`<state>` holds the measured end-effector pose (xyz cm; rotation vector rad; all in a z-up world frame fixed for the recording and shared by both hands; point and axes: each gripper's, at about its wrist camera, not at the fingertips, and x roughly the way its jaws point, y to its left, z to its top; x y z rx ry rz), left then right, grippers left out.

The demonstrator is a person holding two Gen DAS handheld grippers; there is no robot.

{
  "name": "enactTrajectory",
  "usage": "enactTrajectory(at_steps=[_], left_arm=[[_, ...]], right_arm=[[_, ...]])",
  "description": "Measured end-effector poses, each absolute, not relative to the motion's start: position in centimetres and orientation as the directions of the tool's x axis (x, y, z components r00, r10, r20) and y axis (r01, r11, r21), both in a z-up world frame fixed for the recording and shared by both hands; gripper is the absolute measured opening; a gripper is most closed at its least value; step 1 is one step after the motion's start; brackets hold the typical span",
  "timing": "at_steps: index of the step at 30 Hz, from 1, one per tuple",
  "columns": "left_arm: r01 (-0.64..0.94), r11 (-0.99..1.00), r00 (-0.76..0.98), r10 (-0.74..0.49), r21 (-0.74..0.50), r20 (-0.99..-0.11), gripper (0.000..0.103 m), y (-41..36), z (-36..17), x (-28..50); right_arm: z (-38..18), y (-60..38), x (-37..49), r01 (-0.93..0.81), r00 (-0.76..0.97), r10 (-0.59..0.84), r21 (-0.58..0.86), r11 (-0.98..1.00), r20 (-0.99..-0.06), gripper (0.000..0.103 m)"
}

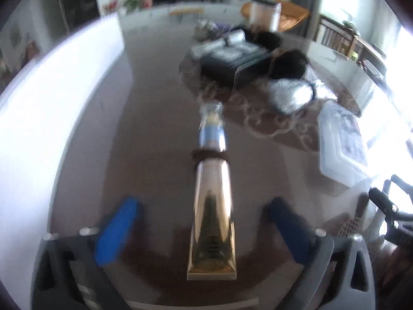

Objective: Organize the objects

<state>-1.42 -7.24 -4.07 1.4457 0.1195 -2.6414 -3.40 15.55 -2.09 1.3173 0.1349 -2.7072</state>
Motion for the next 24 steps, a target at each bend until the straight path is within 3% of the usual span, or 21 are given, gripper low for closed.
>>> enactTrajectory(at_steps=[24], left_arm=[[0.137, -0.991, -0.541, -0.078, 0.004, -0.837, 0.103, -7.45, -4.38, -1.52]], right_arm=[[-2.12, 15.55, -3.46, 0.154, -0.611, -0.075, -0.026, -0.988, -0.788, 0.103]])
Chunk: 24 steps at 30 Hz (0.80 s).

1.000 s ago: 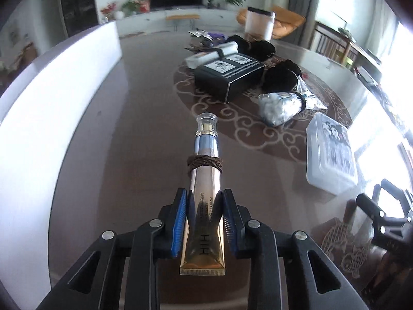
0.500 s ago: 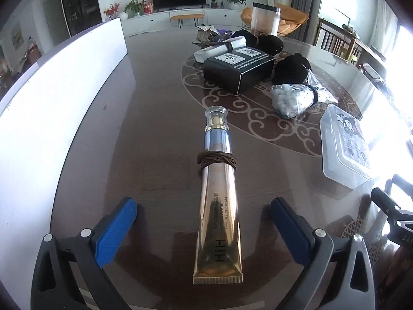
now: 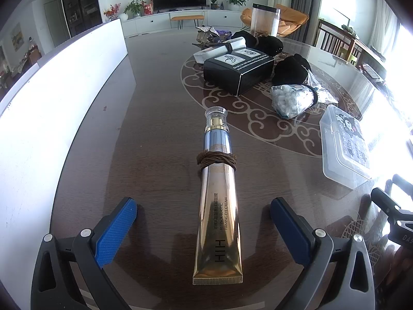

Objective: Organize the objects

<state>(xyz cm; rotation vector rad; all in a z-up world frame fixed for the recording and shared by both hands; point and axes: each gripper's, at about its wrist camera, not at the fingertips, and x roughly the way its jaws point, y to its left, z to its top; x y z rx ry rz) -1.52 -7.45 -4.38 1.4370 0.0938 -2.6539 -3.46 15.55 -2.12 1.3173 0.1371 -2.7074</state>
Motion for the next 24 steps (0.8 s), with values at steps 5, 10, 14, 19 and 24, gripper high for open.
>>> enactTrajectory(at_steps=[5, 10, 14, 19, 24], left_arm=[[0.136, -0.991, -0.542, -0.079, 0.005, -0.837, 0.103, -7.47, -4.40, -1.36], [0.136, -0.991, -0.542, -0.079, 0.006, -0.837, 0.103, -7.48, -4.40, -1.17], [0.136, -0.991, -0.542, -0.080, 0.007, -0.836, 0.103, -7.50, -4.43, -1.06], [0.136, -0.991, -0.543, -0.081, 0.008, -0.836, 0.103, -7.51, -4.43, -0.90], [0.135, -0.991, -0.543, -0.082, 0.009, -0.836, 0.103, -7.52, -4.45, -0.76]], right_arm=[[-2.12, 15.55, -3.46, 0.154, -0.611, -0.075, -0.026, -0.988, -0.788, 0.103], [-2.11, 15.57, -3.42, 0.154, -0.611, -0.075, -0.026, -0.988, -0.788, 0.103], [-2.12, 15.56, -3.43, 0.154, -0.611, -0.075, -0.026, -0.988, -0.788, 0.103], [-2.11, 15.57, -3.41, 0.154, -0.612, -0.074, -0.026, -0.988, -0.788, 0.103], [-2.12, 15.56, -3.42, 0.154, -0.612, -0.074, -0.026, -0.988, -0.788, 0.103]])
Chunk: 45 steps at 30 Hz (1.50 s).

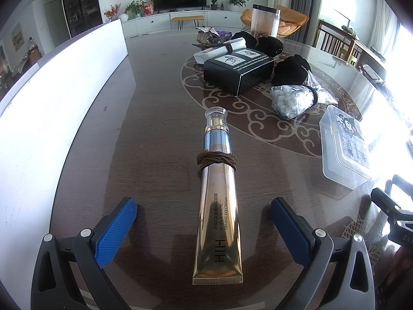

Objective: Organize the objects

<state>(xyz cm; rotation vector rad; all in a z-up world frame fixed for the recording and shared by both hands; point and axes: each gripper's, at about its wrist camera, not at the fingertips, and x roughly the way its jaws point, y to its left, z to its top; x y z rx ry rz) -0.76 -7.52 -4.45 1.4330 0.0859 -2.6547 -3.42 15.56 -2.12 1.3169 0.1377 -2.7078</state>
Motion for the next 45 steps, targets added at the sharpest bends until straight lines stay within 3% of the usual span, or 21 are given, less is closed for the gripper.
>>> enactTrajectory(at_steps=[45], left_arm=[[0.134, -0.991, -0.544, -0.086, 0.014, -0.835, 0.103, -7.1, -4.2, -1.8]], right_arm=[[-2.2, 15.5, -3.5, 0.154, -0.612, -0.074, -0.027, -0.988, -0.788, 0.103]])
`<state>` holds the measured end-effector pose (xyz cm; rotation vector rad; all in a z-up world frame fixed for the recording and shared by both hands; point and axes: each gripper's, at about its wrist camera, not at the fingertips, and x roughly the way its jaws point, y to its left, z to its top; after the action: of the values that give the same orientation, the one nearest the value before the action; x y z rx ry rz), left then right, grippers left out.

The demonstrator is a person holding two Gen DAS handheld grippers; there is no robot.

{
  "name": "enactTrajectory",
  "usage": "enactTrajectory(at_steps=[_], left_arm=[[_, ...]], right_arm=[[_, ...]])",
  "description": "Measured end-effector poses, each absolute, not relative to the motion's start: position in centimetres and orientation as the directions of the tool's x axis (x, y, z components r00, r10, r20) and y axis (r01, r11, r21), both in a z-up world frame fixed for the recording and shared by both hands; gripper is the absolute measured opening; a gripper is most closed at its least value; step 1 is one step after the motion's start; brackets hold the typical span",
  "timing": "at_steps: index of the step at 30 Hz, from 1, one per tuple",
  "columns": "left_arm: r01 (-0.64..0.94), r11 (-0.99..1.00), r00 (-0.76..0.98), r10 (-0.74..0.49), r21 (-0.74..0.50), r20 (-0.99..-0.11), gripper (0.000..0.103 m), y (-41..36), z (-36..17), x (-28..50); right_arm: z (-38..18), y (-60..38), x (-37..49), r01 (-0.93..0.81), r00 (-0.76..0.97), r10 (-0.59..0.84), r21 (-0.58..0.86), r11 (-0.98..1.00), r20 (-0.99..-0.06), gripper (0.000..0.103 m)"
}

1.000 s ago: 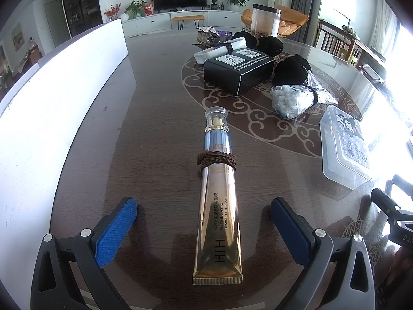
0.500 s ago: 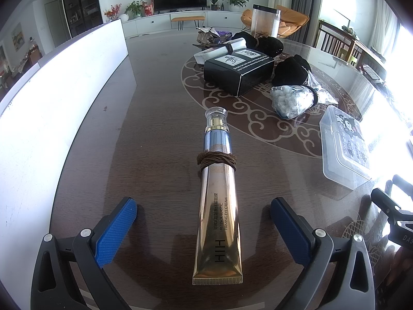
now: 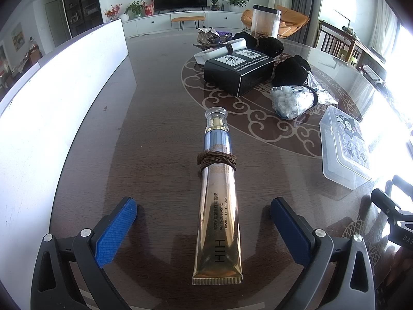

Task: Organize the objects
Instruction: 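Grasp the gold tube with the left tool while the right tool grasps the clear box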

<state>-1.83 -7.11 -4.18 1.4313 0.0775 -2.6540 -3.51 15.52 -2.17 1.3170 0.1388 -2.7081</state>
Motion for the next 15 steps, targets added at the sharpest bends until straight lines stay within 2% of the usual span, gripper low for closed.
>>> enactTrajectory(at_steps=[6, 11, 15], left_arm=[[0.121, -0.993, -0.531, -0.078, 0.016, -0.844, 0.103, -7.2, -3.9, -1.6], [0.001, -1.000, -0.481, -0.014, 0.015, -0.877, 0.103, -8.0, -3.6, -0.7], [-0.028, -0.999, -0.454, 0.000, 0.015, -0.891, 0.103, -9.0, -3.5, -1.3]], right_arm=[[-2.2, 15.5, -3.5, 0.154, -0.612, -0.074, -0.027, -0.988, -0.787, 0.103], [-2.1, 15.5, -3.5, 0.154, -0.613, -0.074, -0.027, -0.988, -0.787, 0.103], [-2.1, 15.5, -3.4, 0.154, -0.613, -0.074, -0.027, -0.988, -0.787, 0.103]])
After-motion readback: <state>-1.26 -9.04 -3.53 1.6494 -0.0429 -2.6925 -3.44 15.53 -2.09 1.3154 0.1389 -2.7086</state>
